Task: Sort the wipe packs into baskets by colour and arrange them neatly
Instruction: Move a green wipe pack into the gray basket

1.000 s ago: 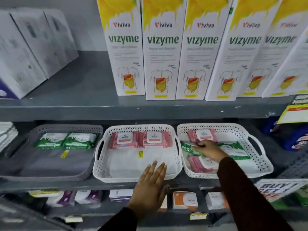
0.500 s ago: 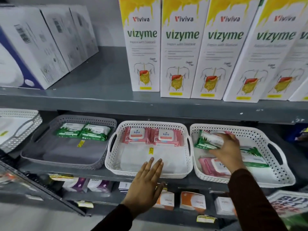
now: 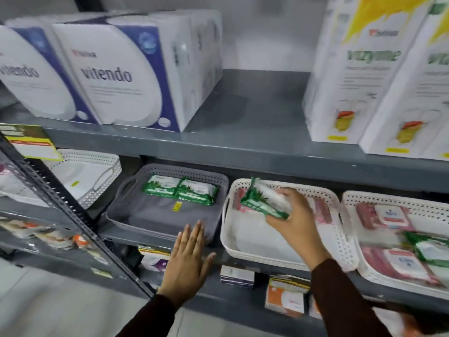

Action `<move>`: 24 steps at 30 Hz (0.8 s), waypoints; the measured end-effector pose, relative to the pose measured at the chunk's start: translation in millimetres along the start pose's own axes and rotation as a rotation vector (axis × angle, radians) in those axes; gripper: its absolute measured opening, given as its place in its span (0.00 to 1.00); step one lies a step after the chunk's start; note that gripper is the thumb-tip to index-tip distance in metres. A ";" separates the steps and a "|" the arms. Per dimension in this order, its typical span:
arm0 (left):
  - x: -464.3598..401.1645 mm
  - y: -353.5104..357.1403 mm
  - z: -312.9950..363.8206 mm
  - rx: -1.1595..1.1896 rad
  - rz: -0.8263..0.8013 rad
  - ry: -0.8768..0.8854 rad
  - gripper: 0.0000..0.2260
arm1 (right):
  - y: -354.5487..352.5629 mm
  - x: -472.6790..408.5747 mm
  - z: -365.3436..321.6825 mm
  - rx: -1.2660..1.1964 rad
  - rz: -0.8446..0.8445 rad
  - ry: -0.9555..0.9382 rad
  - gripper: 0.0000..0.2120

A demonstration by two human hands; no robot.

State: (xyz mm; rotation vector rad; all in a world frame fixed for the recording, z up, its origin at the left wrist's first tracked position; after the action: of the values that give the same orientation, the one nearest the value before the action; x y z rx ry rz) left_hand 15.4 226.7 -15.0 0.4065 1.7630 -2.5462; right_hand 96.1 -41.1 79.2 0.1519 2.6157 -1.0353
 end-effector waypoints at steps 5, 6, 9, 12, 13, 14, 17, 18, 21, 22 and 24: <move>7.1 -21.7 -66.4 0.007 -0.013 0.020 0.29 | 103.1 -14.7 -66.8 0.083 -0.199 -0.097 0.25; 8.2 -26.2 -78.7 0.006 -0.012 0.016 0.29 | 122.5 -17.4 -77.1 0.103 -0.230 -0.114 0.24; 10.4 -35.9 -105.1 -0.002 -0.016 0.024 0.28 | 170.4 -28.7 -92.6 0.165 -0.309 -0.131 0.20; 13.0 -37.5 -117.7 0.000 -0.037 0.063 0.27 | 204.0 -39.5 -91.4 0.223 -0.347 -0.135 0.18; 13.6 -37.5 -119.6 0.002 -0.043 0.068 0.27 | 213.7 -40.9 -88.6 0.284 -0.362 -0.154 0.18; 14.3 -37.6 -120.3 0.006 -0.048 0.068 0.27 | 221.8 -41.2 -85.7 0.362 -0.384 -0.161 0.18; 13.3 -38.2 -113.7 0.032 -0.025 0.046 0.27 | 230.9 -39.3 -82.1 0.506 -0.446 -0.117 0.17; 12.1 -37.5 -107.4 0.040 -0.011 0.033 0.27 | 228.9 -38.4 -83.5 0.508 -0.474 -0.101 0.18; 8.5 -31.0 -82.8 0.058 -0.006 0.045 0.28 | 208.7 -30.1 -90.1 0.357 -0.445 -0.096 0.21; 6.6 -27.3 -73.5 0.062 -0.010 0.061 0.28 | 196.2 -25.9 -89.7 0.272 -0.384 -0.093 0.20; 1.6 -19.7 -51.5 0.081 -0.018 0.093 0.29 | 163.3 -15.6 -81.6 0.116 -0.265 -0.062 0.19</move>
State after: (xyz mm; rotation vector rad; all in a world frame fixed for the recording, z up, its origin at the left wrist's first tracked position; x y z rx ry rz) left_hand 21.1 281.5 -14.3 0.5225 1.7034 -2.6596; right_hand 124.9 134.2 34.5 -0.2030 2.5677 -1.2577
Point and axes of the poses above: each hand's wrist, its own x-axis away from the middle knuckle, its own y-axis out of the palm, z = x × y, the point moved 2 cm from there along -x, towards the middle knuckle, and after that the axes turned 10 degrees about x, right-handed, at the moved point
